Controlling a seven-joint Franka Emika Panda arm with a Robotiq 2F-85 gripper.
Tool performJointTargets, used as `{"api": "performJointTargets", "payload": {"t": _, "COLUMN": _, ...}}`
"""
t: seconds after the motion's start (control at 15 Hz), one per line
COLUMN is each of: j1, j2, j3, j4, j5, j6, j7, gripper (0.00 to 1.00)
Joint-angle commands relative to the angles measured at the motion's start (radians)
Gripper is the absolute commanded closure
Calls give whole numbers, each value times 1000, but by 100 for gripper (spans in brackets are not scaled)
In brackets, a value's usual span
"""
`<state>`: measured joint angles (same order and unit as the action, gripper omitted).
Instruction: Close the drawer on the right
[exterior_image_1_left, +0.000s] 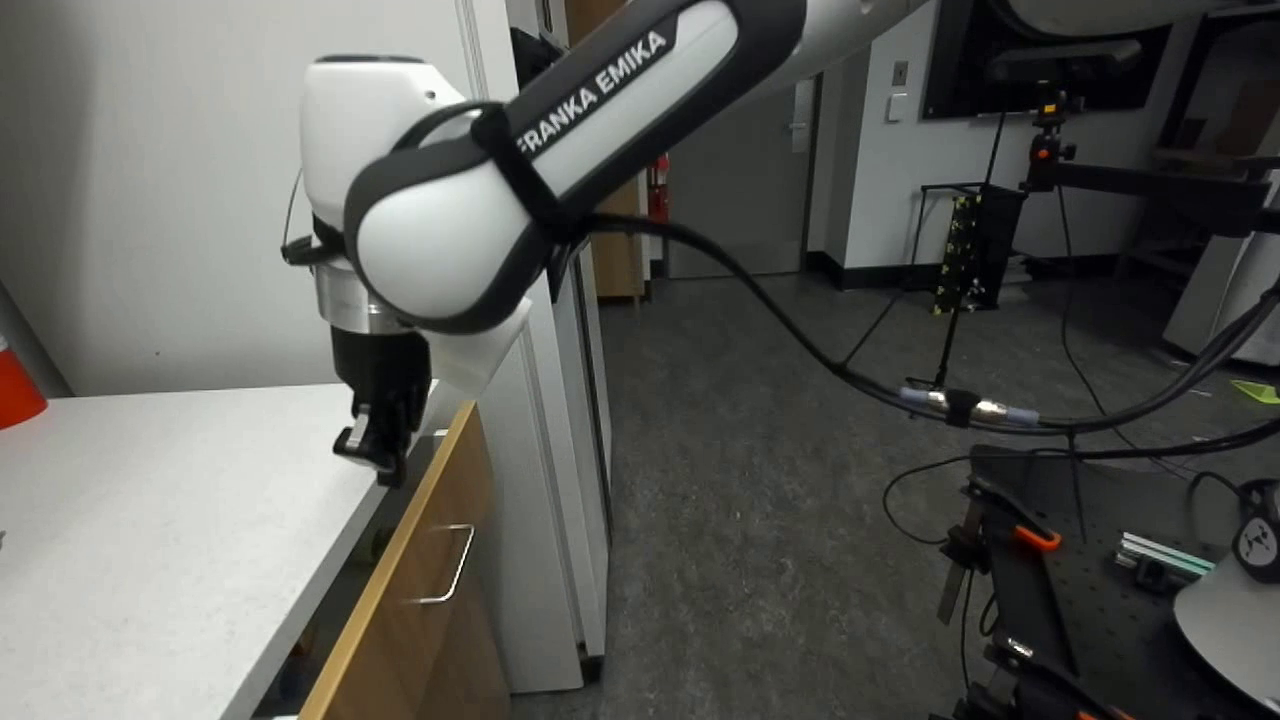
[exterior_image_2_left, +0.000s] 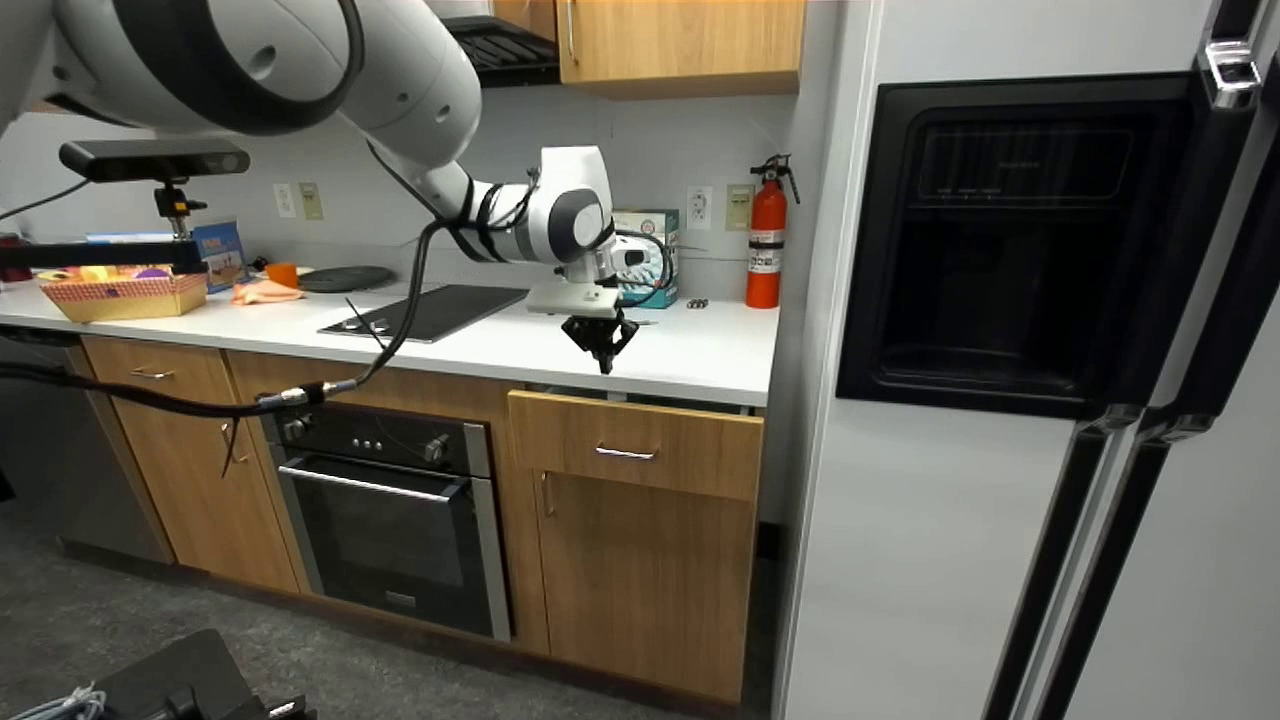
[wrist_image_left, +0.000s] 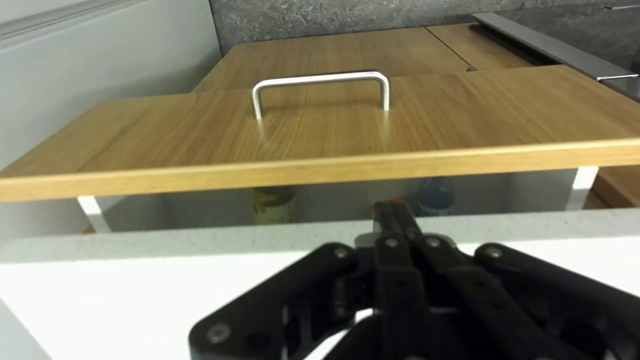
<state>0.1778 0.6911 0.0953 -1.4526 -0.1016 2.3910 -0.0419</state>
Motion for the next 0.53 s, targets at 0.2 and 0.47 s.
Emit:
{"api": "performJointTargets", "payload": {"t": 0.2, "j1": -18, "j2": -46, "j3": 11, "j4": 117, "j5": 11, "j6": -257, "j7": -101, "gripper": 100}}
{"api": "performJointTargets", "payload": {"t": 0.47, "j1": -19, "j2": 11, "j3": 4, "j4": 166, "j5": 15, "j6": -322, "j7": -83, "gripper": 100}}
